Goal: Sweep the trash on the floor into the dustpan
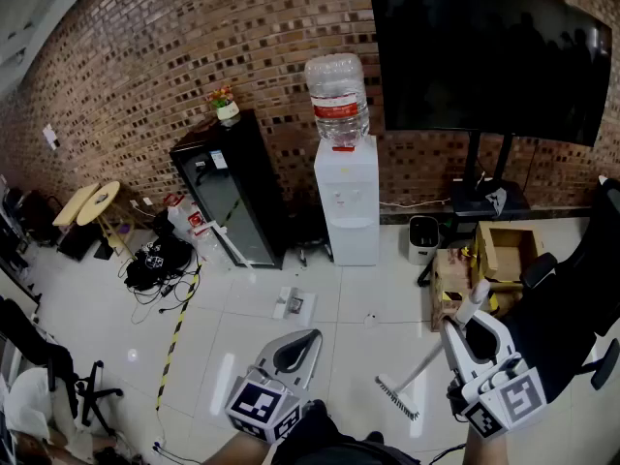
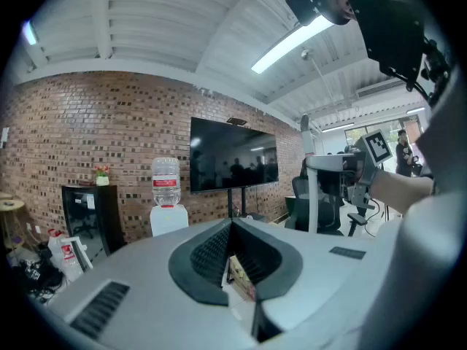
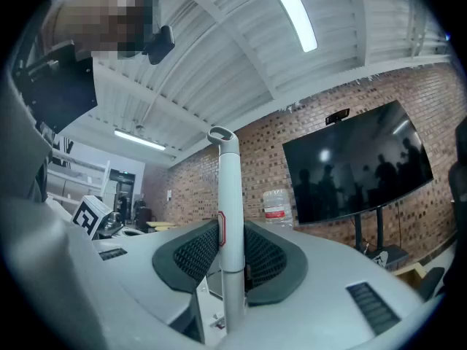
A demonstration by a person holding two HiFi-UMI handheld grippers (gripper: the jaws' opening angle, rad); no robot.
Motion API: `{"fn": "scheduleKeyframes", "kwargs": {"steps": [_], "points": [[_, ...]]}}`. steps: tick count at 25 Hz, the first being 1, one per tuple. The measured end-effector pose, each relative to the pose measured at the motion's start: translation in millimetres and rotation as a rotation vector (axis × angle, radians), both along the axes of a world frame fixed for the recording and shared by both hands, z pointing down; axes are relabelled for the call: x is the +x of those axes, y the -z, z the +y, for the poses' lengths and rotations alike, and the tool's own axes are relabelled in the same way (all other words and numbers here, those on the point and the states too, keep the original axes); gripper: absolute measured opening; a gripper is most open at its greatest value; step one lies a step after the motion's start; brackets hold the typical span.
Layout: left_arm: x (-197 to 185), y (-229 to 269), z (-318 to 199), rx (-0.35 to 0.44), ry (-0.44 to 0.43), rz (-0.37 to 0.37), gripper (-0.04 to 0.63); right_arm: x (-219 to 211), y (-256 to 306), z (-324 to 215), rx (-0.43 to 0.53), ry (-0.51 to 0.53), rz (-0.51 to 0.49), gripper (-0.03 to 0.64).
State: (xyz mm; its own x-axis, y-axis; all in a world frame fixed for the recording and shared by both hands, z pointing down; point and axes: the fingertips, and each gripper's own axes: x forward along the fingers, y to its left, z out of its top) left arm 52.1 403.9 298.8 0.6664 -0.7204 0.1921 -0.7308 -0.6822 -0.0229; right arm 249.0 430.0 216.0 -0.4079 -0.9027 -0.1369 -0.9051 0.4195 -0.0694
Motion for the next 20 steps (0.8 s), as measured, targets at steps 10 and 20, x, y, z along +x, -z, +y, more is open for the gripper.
{"fn": "scheduleKeyframes", "kwargs": {"steps": [10,20], "points": [[-11,-13,-96,-0.012,-0.046,0.039,0.003,13,-1,-74,0.039,-0.114,0.000,0.120],[-68,-1,-212,0.018,-0.110,0.053,0.005,-4,11,-165,0.078,-0.238,-0.037,0.120]]}}
